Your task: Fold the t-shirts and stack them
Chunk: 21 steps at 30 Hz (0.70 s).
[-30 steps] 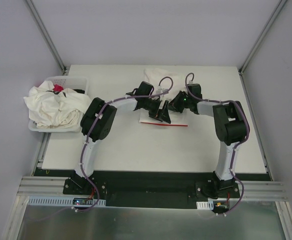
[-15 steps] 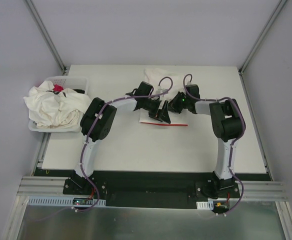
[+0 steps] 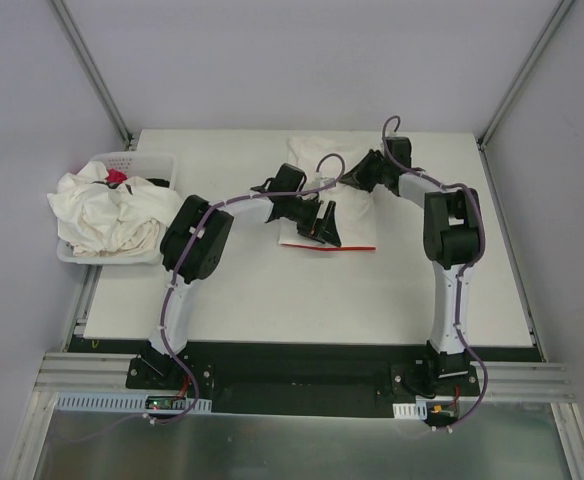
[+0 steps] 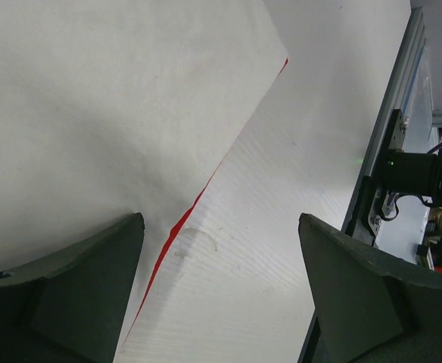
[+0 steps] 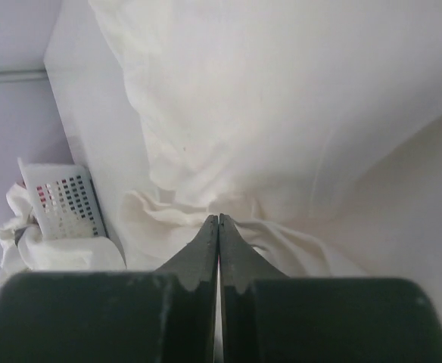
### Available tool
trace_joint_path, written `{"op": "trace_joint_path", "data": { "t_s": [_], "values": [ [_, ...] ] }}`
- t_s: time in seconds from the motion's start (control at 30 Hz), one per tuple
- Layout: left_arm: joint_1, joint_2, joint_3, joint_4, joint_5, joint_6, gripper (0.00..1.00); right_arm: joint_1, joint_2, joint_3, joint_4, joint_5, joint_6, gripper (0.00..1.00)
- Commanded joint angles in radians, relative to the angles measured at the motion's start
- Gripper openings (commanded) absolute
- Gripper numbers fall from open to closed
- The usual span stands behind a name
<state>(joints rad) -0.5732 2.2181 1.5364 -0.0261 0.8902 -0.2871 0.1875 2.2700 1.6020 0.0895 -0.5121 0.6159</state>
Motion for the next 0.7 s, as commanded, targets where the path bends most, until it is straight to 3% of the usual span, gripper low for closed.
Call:
{"op": "trace_joint_path", "data": {
  "t_s": [0.0,0.13,0.27,0.47,0.67],
  "values": [
    [0.006,-0.028,-0.039,-0.009,0.013,0.019,0.83,-0.066,0.037,0.194,-0.085,0.063,-0.080,0.01],
    [0.006,-0.038,-0.055,0.003,0.013,0.011,0.83,-0.112,0.092,0.355,-0.178,0.060,-0.110,0.01],
    [0.004,-0.060,-0.071,0.002,0.004,0.017,0.83,-0.148,0.031,0.331,-0.200,0.041,-0.114,0.01],
    [0.004,-0.077,-0.081,0.005,-0.004,0.022,0.83,-0.145,-0.274,-0.090,-0.029,0.021,-0.082,0.01],
    [0.004,-0.078,-0.084,0.005,-0.004,0.028,0.83,-0.082,-0.398,-0.336,0.073,0.004,-0.030,0.01]
  ]
}}
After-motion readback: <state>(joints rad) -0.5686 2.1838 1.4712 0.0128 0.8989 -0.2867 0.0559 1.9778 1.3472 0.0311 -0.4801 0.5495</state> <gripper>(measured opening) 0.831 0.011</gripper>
